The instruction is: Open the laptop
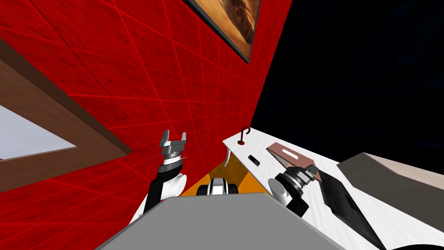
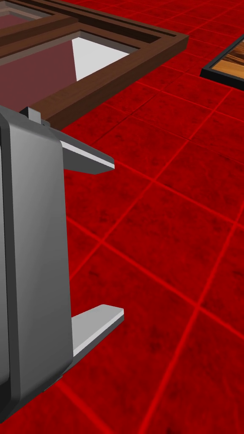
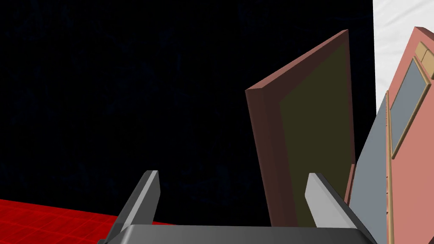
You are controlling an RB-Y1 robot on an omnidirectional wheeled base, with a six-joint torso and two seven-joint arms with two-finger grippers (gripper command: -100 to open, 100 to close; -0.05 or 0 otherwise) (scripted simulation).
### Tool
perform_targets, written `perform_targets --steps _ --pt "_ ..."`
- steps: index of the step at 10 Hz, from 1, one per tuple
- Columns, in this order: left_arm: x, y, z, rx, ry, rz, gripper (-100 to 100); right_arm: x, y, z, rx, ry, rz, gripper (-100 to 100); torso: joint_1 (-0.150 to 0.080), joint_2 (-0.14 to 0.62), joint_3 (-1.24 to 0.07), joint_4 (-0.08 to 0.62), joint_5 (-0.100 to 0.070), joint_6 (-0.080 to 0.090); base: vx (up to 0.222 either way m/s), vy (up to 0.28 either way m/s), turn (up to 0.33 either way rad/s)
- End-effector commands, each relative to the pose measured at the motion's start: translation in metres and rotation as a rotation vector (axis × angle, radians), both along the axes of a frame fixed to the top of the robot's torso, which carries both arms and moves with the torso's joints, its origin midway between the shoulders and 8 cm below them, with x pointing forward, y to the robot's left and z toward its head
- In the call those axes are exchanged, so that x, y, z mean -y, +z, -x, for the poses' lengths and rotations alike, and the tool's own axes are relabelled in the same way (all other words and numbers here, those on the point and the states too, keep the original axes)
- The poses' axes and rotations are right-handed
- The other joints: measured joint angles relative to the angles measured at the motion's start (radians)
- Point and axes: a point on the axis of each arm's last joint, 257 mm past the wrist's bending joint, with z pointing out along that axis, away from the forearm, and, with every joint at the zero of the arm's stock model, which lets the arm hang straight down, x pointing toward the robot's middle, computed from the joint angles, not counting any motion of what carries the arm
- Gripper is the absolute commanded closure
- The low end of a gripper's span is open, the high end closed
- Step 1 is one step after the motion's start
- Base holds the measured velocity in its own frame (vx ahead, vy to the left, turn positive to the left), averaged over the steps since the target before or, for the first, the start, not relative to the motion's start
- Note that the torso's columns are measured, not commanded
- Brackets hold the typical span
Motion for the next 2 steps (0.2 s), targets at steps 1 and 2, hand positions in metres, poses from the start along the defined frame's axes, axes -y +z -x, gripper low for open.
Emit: perform_targets --steps 1,2 --pt "0.0000 0.0000 0.0000 0.000 0.000 0.000 0 0.0000 -0.0007 0.0001 -0.001 0.000 -0.001 0 0.000 0.000 0.000 0.000 0.000 0.000 0.000 0.000 0.000" --pt "0.0000 0.0000 0.0000 0.000 0.000 0.000 0 -0.0001 -0.0014 0.0001 -0.002 0.000 -0.002 0 0.000 0.000 0.000 0.000 0.000 0.000 0.000 0.000 0.000"
